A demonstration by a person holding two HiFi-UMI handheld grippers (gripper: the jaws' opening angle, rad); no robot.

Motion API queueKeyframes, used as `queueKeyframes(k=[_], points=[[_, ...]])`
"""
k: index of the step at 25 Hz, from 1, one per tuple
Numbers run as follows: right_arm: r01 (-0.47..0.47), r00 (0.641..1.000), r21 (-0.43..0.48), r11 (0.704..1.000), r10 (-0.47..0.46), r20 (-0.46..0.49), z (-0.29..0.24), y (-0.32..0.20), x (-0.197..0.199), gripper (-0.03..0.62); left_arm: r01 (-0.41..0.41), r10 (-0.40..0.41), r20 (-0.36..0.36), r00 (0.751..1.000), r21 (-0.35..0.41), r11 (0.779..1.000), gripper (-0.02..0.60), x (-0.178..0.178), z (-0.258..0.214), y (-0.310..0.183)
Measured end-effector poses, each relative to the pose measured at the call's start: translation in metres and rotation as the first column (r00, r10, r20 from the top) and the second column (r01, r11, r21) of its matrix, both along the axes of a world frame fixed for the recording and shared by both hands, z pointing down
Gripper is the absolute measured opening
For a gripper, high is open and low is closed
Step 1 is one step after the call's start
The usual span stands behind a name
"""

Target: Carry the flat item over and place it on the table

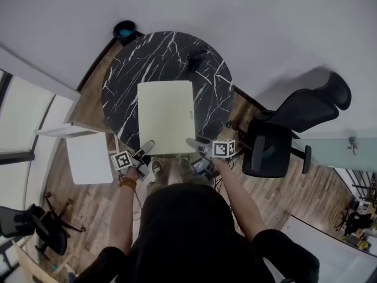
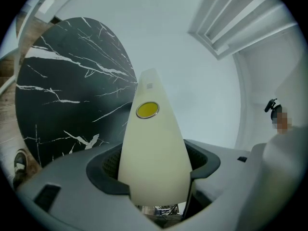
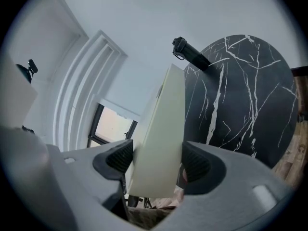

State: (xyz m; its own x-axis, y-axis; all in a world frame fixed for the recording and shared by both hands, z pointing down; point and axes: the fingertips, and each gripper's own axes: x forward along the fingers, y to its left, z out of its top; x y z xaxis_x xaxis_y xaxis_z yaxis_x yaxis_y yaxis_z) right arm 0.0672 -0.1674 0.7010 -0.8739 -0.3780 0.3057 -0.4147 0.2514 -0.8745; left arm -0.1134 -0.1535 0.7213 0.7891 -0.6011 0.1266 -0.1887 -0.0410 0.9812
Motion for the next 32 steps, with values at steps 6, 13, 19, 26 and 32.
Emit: queueKeyframes(k=[6,13,19,26,32], points=[[0.026,0.999,-0.065,0.998,-0.028,-0.023,0.031,-0.008,0.0,0.314,-0.008,0.008,-0.003,1.0,-0.118,0.993,0.336,0.0,0.032,-0.003],[0.009,1.0,-0.139,0.99,-0.013,-0.028,0.062,-0.013,0.0,0.314,0.013,-0.019,-0.032,0.999,-0.176,0.984,0.336,0.001,0.056,-0.011],[-0.012,1.0,-0.182,0.983,0.007,-0.026,0.082,-0.021,0.005,0.314,0.046,-0.051,-0.025,0.998,-0.17,0.984,0.336,0.001,0.076,-0.022],[0.021,0.998,-0.181,0.983,-0.032,-0.061,0.095,-0.017,0.009,0.316,0.043,-0.05,-0.041,0.998,-0.162,0.986,0.336,0.007,0.085,-0.017],[0.008,0.993,-0.17,0.985,-0.028,-0.116,0.105,-0.015,0.017,0.313,-0.057,0.07,0.088,0.994,-0.145,0.988,0.337,0.011,0.097,0.006]])
